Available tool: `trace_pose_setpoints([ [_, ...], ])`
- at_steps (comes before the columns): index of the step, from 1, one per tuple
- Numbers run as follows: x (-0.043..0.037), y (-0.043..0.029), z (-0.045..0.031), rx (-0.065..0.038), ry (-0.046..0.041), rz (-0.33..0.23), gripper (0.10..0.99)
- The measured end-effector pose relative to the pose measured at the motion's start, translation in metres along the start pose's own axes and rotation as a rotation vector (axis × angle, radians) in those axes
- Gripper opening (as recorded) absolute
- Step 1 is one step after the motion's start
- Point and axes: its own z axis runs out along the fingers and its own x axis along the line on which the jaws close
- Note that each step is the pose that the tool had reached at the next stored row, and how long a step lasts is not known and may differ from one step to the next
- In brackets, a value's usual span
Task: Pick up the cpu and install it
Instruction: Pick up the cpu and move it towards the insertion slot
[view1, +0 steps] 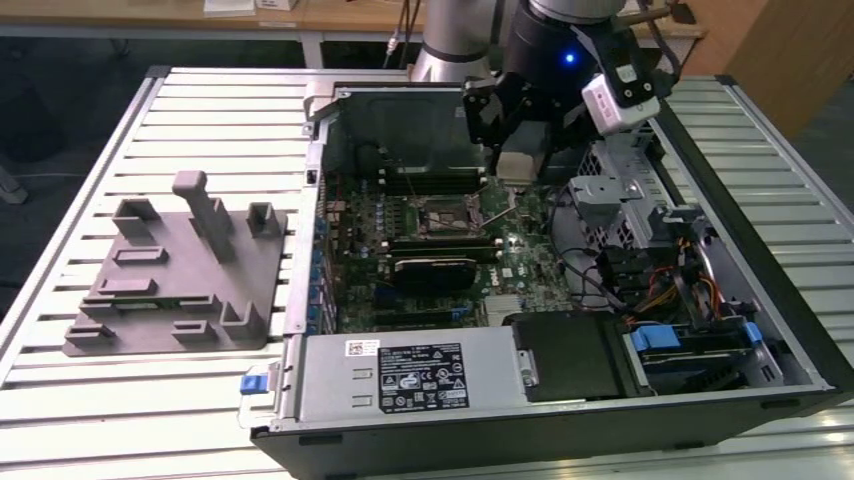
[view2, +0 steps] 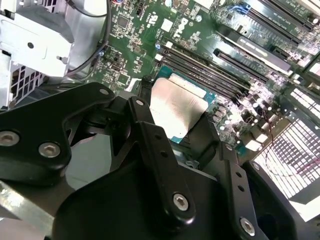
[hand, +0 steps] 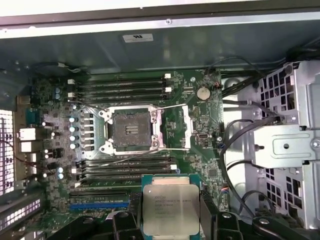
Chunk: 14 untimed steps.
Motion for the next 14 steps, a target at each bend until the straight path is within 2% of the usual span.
trace_pose_setpoints([
  [9,-0.0004,-0.0009,0.0164,0.000,0.0000,0.000,0.541],
  [14,-0.0005,-0.0011,0.0221,0.000,0.0000,0.000,0.541],
])
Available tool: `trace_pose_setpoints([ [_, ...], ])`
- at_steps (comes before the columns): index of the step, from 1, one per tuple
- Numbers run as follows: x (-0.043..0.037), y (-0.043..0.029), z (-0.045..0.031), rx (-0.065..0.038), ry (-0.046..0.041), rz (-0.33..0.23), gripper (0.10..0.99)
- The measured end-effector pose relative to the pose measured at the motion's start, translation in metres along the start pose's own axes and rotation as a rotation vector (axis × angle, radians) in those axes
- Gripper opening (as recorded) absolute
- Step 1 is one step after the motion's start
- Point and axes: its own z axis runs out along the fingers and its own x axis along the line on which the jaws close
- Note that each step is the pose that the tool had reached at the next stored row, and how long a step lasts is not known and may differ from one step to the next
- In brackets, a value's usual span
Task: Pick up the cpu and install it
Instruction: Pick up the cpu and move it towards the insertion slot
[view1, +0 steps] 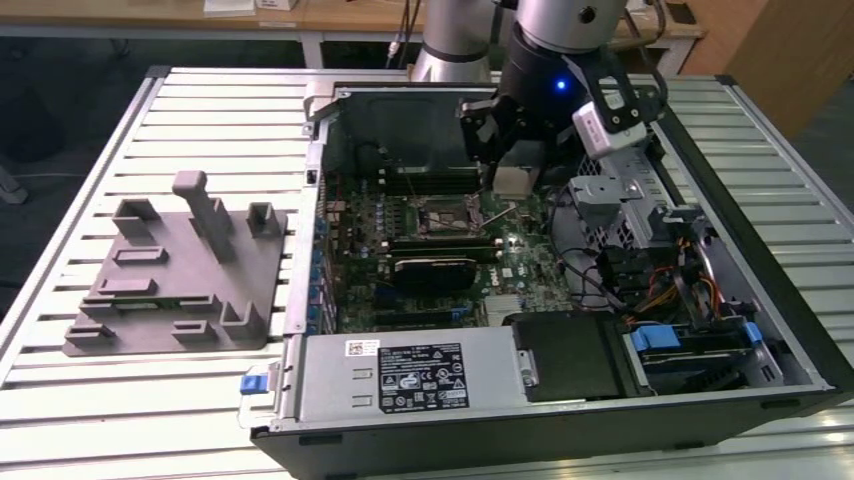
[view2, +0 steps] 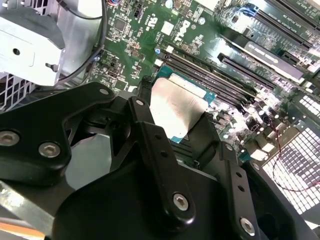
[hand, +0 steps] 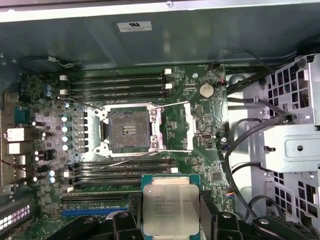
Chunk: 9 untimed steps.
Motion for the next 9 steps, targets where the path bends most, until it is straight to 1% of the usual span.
trace_pose_setpoints([
  [4,0.0010,-0.0002,0.0029,0.000,-0.0001,0.000,0.541],
  [9,0.0064,-0.0005,0.0074,0.000,0.0000,0.000,0.541],
])
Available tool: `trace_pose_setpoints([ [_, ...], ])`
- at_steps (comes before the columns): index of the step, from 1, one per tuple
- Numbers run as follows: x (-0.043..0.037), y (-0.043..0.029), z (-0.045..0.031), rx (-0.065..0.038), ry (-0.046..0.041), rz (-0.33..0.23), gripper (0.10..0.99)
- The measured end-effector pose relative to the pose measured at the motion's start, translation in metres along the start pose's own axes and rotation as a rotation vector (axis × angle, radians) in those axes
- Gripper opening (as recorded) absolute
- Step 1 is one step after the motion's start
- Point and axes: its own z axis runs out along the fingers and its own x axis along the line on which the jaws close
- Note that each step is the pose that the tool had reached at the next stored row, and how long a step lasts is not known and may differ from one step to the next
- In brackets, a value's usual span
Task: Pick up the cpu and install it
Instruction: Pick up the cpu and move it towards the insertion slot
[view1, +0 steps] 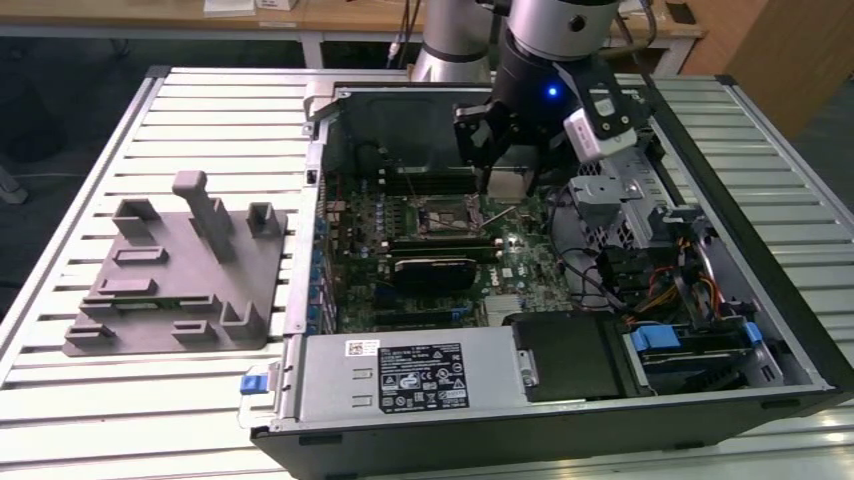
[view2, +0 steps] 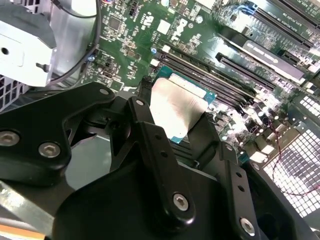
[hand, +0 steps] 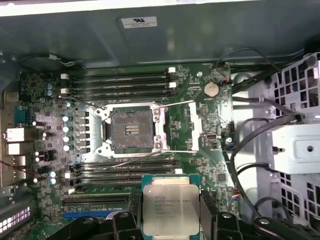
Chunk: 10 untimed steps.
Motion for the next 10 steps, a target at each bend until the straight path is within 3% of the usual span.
trace_pose_setpoints([
  [4,0.0070,-0.0004,0.0046,0.000,-0.0027,0.000,0.541],
  [10,0.0184,-0.0013,0.0123,-0.001,-0.0245,-0.001,0.541],
])
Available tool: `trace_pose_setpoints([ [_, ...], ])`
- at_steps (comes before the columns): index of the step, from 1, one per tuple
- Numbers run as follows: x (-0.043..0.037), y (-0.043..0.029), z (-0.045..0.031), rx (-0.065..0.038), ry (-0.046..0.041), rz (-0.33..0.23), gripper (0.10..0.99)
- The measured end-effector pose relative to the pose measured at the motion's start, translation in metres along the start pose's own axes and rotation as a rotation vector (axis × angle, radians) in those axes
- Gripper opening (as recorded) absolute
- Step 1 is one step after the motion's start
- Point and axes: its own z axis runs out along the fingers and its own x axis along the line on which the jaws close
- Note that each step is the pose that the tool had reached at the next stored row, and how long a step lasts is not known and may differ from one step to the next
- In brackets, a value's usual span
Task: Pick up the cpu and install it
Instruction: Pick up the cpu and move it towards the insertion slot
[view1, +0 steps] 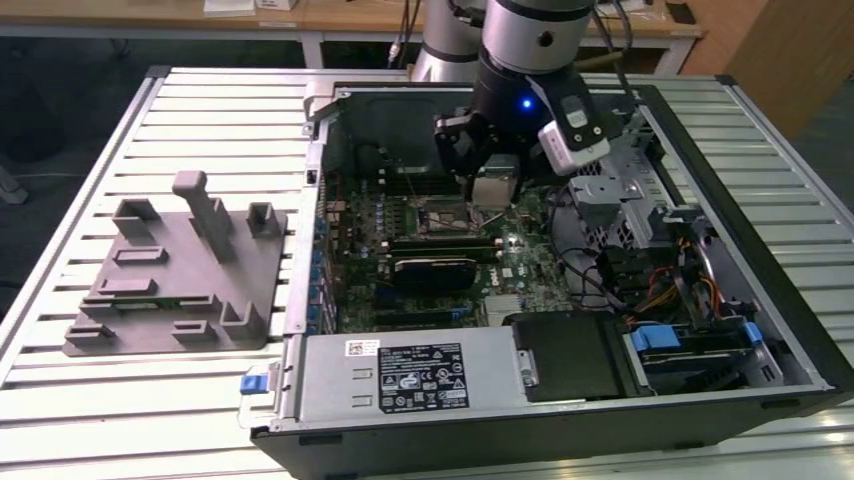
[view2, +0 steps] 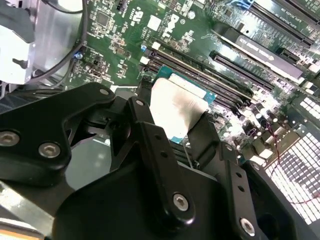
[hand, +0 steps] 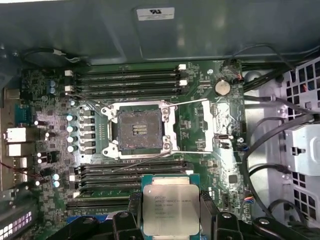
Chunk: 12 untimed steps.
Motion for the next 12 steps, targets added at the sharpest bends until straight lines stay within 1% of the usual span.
trace_pose_setpoints([
  [2,0.0027,0.0005,0.0021,0.000,-0.0053,0.000,0.541],
  [6,0.0077,0.0032,0.0060,-0.001,-0.0125,-0.001,0.541],
  [8,0.0099,0.0052,0.0078,-0.001,-0.0148,-0.001,0.541],
  [12,0.0133,0.0113,0.0109,-0.001,-0.0168,-0.001,0.541],
])
